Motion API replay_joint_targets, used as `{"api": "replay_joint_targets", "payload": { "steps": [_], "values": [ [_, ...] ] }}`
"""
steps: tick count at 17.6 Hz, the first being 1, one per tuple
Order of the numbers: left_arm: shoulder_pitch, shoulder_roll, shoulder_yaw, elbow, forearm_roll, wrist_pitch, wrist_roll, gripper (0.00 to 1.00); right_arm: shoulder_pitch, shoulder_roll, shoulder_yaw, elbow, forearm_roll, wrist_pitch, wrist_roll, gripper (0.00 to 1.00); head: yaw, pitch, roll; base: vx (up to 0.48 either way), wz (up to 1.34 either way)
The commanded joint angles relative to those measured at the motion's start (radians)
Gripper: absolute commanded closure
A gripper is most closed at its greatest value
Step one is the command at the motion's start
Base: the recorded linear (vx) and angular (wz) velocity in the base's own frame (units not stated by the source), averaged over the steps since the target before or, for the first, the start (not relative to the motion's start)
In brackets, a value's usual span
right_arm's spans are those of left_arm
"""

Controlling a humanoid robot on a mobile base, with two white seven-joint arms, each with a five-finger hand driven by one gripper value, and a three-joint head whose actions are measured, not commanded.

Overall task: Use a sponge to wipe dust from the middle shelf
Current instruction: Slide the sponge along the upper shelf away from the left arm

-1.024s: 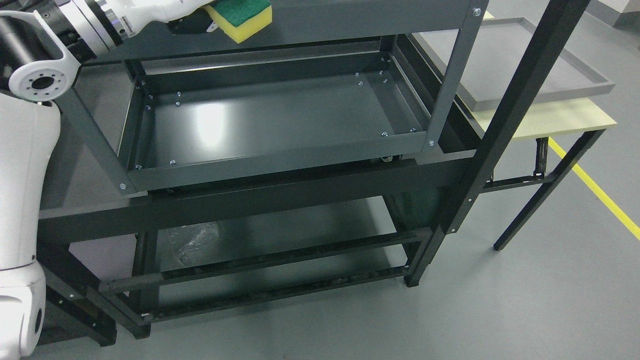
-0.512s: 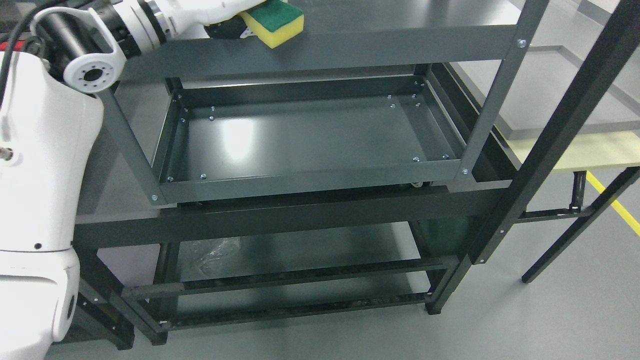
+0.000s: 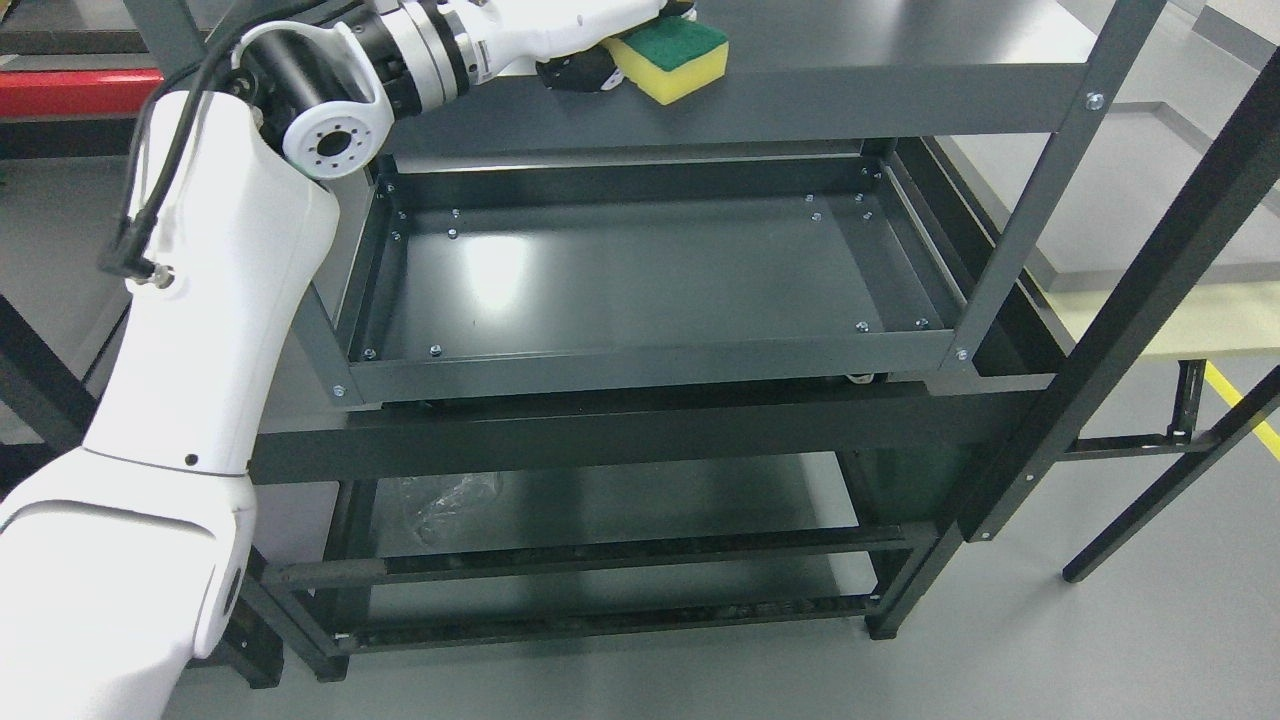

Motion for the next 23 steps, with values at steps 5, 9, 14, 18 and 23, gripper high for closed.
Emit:
{"api": "replay_joint_targets", "payload": {
  "steps": [5,9,14,18,23],
  "values": [
    [-0.046,-0.084,-0.115,0.15,0.078,0.038,0.18,1.0,-0.001,-0.017,0.0,-0.017,0.0,0.072,0.001,0.0,0.0,0.0,0.0,-0.004,-0.04],
    [-0.042,-0.084,-0.149,0.15,0.143,0.035,0.175,1.0,0.001,-0.017,0.0,-0.017,0.0,0.072,0.001,0.0,0.0,0.0,0.0,-0.001,0.0],
    [-0.091,-0.084,-0.143,0.06,0.14,0.023,-0.039,1.0,0.001,-0.017,0.0,-0.017,0.0,0.072,0.001,0.0,0.0,0.0,0.0,0.0,0.0],
    [-0.113,0.075,-0.109,-0.008,0.14,-0.064,-0.133,1.0,0.001,-0.017,0.0,-0.017,0.0,0.072,0.001,0.0,0.0,0.0,0.0,0.0,0.0],
    [-0.108,0.193,0.038,-0.036,0.147,-0.064,-0.294,1.0,0.001,-0.017,0.0,-0.017,0.0,0.072,0.001,0.0,0.0,0.0,0.0,0.0,0.0]
  ]
}}
